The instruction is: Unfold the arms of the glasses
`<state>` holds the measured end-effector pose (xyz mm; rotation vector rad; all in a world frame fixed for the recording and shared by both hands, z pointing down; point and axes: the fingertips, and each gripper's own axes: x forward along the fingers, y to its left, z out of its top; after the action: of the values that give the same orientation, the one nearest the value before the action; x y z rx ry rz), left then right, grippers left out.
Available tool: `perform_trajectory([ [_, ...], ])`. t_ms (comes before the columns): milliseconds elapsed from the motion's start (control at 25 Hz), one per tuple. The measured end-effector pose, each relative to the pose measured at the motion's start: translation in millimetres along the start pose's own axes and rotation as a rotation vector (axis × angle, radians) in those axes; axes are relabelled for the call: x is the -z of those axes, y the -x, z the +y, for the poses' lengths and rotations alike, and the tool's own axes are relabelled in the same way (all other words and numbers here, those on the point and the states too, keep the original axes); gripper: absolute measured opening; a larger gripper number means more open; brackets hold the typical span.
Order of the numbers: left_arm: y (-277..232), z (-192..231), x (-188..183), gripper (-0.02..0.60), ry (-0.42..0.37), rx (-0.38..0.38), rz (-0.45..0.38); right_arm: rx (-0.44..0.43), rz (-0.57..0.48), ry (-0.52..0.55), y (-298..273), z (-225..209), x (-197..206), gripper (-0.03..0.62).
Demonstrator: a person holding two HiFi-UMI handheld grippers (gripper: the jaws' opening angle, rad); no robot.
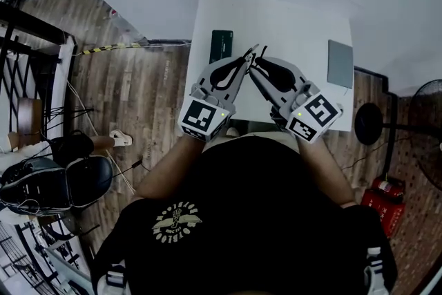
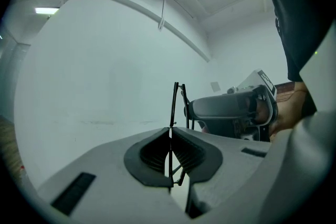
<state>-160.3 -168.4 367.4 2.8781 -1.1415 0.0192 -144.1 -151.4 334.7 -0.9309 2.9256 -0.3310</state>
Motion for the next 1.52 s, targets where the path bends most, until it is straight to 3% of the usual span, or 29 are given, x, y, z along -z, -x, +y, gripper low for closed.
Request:
perform_trajectory([
  [160,1.7,-9.1,7.6,0.021,0.012,0.018,0.02,0.033,-0.001,-0.021,10.7,0.1,9.6,0.026],
  [320,-6.1,-22.1,12.1,0.021,0.015,0.058,-0.011,0.07,-0.011,-0.065,26.4,-8.1,15.6,0.023],
  [720,-35.3,-66.1,5.6,0.021,0.044,0.083,0.013,0.133,-0.024,-0.083,91.9,-22.8,8.5,0.015],
  [1160,-93.3,-114.9,-9.4,0.021,0.066,0.031,-0.007,0.178,-0.043,-0.111,184.5,-68.1,4.8,0.015],
  [1520,-115.0,-175.5,-20.3,0.021,0.102,-0.04,-0.031,0.129,-0.056,-0.119,263.1,-84.4,4.0,0.017],
])
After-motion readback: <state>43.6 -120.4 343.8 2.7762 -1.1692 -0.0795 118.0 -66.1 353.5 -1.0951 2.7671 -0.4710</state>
